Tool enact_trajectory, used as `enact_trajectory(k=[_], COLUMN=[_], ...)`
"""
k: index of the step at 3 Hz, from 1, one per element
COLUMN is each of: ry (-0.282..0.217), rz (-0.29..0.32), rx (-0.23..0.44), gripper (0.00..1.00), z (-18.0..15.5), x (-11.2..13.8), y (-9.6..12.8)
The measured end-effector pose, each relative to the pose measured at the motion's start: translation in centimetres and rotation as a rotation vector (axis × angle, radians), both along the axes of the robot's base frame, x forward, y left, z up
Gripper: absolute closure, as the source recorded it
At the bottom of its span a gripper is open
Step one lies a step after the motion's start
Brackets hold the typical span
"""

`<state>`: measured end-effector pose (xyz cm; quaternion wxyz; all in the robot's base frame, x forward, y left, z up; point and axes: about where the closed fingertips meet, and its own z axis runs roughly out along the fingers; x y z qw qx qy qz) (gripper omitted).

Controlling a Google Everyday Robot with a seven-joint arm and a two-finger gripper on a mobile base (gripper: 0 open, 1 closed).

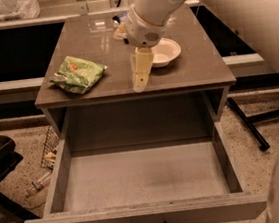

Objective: Place green jalapeno chip bag into top drawer

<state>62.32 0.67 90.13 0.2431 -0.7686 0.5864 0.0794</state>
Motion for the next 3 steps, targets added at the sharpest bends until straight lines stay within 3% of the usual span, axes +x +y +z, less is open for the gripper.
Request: enact_trajectory(k=[1, 2, 3], ry=[-0.008, -0.025, -0.027], rz=[0.112, 0.229, 0.282], rx=[0.021, 0.059, 0.046], gripper=[0.00, 0.00, 0.03], z=[-1.1, -2.9, -4.5], x=[3.0, 7.7, 10.3], y=[3.9, 9.2, 13.5])
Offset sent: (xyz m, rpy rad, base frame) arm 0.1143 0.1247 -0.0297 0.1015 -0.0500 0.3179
